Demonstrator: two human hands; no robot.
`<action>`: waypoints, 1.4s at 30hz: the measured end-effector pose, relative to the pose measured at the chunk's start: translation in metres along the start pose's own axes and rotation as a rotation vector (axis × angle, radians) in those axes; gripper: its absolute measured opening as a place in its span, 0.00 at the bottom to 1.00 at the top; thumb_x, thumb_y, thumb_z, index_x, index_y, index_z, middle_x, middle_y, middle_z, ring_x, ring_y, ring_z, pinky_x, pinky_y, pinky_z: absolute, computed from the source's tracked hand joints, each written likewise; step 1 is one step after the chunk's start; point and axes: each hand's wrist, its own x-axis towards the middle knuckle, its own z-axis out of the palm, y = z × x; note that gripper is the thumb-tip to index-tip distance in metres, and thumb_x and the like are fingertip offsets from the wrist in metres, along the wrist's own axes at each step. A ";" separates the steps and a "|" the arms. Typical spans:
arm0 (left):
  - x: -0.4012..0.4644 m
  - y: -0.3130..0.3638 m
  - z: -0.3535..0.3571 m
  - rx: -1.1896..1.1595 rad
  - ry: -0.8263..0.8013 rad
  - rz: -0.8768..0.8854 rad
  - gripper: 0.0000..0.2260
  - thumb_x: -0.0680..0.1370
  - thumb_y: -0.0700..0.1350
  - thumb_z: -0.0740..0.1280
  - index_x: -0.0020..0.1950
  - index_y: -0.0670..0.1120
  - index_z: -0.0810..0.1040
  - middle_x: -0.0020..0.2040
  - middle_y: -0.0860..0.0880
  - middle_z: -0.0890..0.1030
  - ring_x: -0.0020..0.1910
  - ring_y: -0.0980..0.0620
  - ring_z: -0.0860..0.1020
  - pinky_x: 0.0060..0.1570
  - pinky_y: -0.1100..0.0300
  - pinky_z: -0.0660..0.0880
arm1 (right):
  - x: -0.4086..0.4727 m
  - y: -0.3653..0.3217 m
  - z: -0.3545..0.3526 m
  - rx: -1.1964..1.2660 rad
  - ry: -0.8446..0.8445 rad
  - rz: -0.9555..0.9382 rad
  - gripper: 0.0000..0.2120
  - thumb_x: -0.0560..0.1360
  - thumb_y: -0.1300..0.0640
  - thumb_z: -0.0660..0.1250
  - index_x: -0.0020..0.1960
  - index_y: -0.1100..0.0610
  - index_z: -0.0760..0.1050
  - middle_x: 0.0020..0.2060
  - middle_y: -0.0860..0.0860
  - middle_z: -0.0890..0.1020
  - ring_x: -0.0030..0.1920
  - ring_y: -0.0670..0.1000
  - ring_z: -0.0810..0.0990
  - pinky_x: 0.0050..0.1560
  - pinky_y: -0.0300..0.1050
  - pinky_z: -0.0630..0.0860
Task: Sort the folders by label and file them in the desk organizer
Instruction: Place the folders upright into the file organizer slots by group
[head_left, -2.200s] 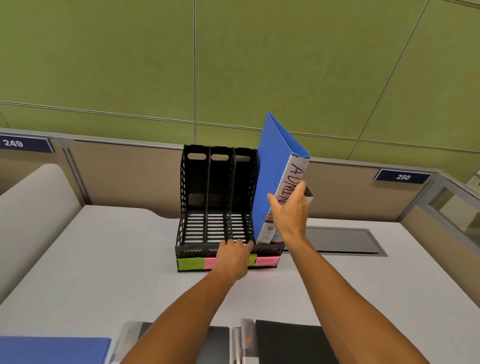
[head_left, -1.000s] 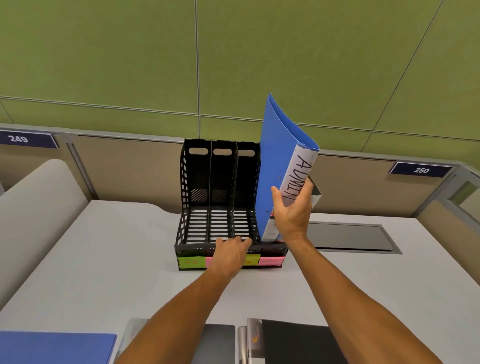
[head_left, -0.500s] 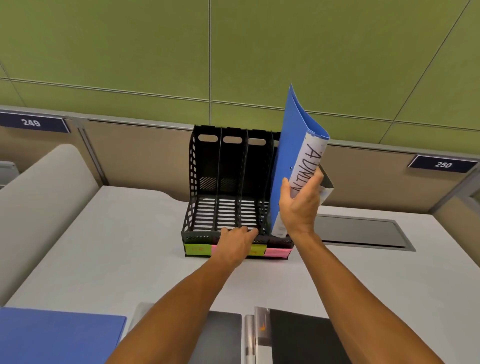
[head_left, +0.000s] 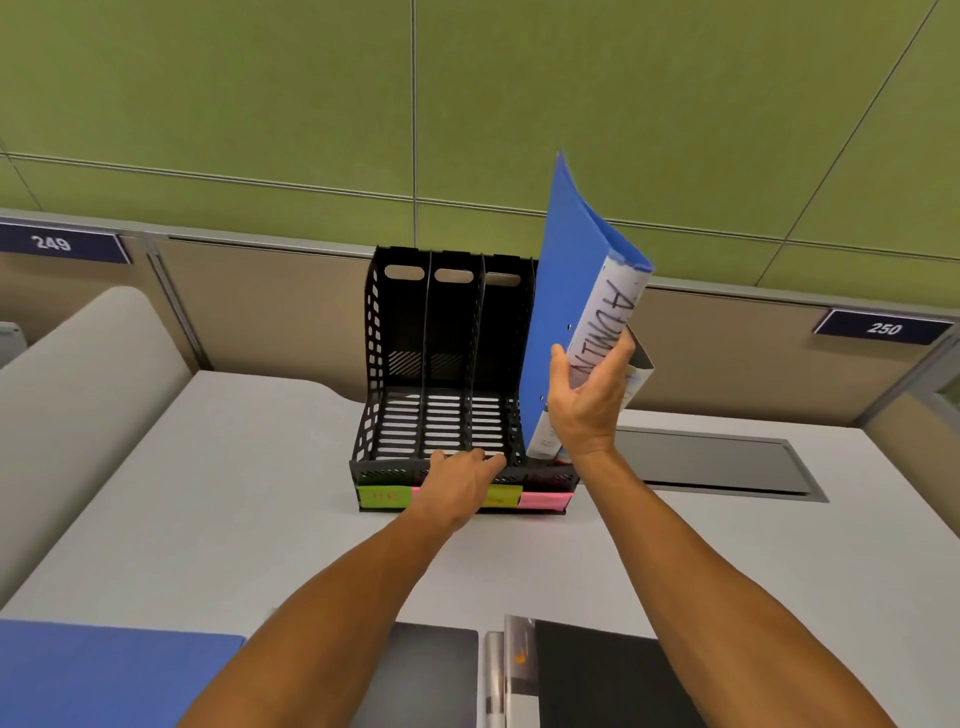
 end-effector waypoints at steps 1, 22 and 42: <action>0.000 -0.001 0.000 -0.002 -0.001 0.004 0.19 0.79 0.32 0.60 0.67 0.48 0.69 0.53 0.44 0.78 0.52 0.42 0.78 0.56 0.43 0.68 | -0.006 0.003 -0.001 -0.019 -0.014 0.000 0.29 0.77 0.57 0.71 0.70 0.49 0.57 0.56 0.51 0.71 0.52 0.41 0.75 0.48 0.31 0.77; -0.005 -0.002 -0.004 0.016 -0.017 -0.004 0.17 0.80 0.35 0.62 0.66 0.48 0.70 0.56 0.45 0.78 0.55 0.43 0.79 0.58 0.42 0.69 | -0.044 0.018 -0.010 -0.186 -0.264 0.082 0.36 0.77 0.56 0.71 0.74 0.47 0.51 0.68 0.56 0.67 0.62 0.37 0.64 0.55 0.58 0.82; -0.010 -0.002 -0.010 0.017 -0.059 -0.012 0.23 0.77 0.31 0.64 0.69 0.48 0.68 0.59 0.45 0.78 0.58 0.42 0.77 0.58 0.44 0.69 | 0.039 -0.052 -0.016 -1.017 -0.851 -0.127 0.32 0.82 0.49 0.57 0.81 0.57 0.50 0.80 0.54 0.56 0.81 0.57 0.46 0.78 0.63 0.46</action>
